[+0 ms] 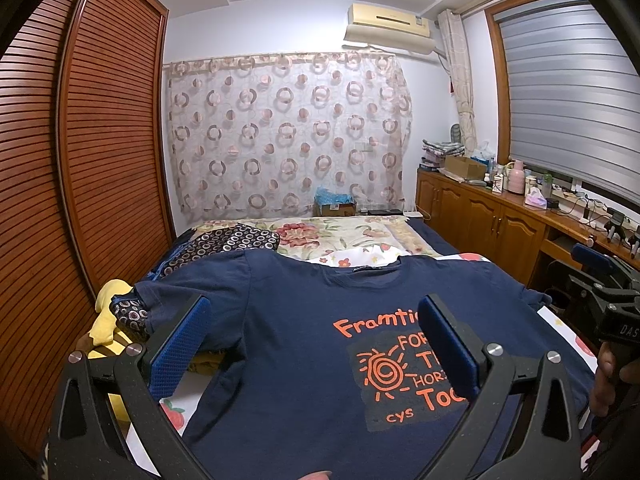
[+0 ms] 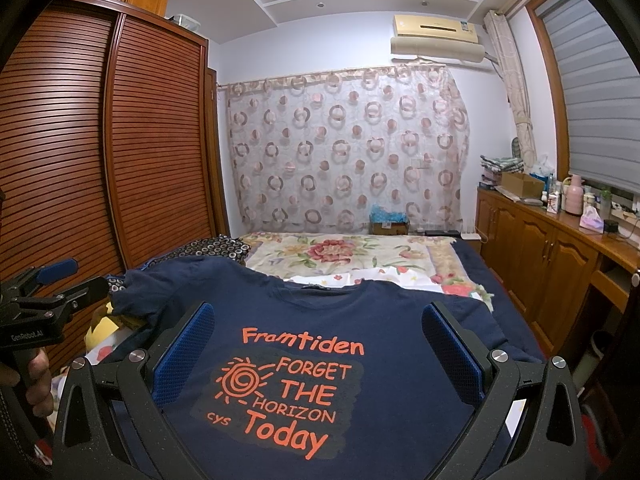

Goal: Fold small clothes

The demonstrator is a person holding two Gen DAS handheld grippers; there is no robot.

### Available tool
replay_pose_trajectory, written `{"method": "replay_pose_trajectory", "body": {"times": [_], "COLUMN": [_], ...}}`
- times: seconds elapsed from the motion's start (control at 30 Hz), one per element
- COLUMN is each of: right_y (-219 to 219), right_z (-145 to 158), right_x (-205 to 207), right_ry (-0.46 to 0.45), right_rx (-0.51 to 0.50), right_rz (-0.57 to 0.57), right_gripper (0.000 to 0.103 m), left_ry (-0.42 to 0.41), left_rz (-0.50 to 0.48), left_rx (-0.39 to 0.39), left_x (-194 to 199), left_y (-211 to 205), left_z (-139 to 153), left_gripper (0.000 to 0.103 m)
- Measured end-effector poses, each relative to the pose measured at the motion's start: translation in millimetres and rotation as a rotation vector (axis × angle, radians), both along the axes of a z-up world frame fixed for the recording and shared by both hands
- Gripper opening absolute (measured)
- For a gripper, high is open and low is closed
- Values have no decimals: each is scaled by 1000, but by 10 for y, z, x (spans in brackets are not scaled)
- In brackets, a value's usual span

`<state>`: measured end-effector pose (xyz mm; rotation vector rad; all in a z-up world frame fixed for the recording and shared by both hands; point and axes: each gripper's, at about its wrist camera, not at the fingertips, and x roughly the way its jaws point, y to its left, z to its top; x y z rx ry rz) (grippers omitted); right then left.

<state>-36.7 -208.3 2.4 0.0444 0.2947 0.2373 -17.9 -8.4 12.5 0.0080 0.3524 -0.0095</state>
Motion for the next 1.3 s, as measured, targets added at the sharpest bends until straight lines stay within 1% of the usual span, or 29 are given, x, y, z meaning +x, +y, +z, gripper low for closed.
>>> {"method": "replay_pose_trajectory", "body": {"times": [0.2,0.27,0.4,0.53,0.8,0.93,1.13,1.3], "right_y": [12,24,65,54,-3,13,84,193], "right_z": [-14,-52,-136,-169,-188,-201,-229,-208], "right_x": [18,54,124,205,441,563,839,1129], "right_ry": [7,25,55,77,138,164,214,245], "right_rx": [2,4,5,4,-5,-14,-39,-76], "right_rz": [10,38,72,94,122,136,195,290], "right_gripper": [103,103,103,103,103,103,102,96], "left_ry": [4,11,39,73,132,149,175,214], "left_rz": [-5,-20,-7,28,83,85,57,41], "left_rx": [-2,-11,-11,-15,-46,-58,-130,-163], "left_x": [-20,-24,2,51,124,163,328,592], "left_y": [-28,-30,31,203,699,931,1351,1626], "left_z": [9,-6,-140,-249,-390,-426,-512,-537], "left_gripper": [103,103,103,103,103,103,103,93]}}
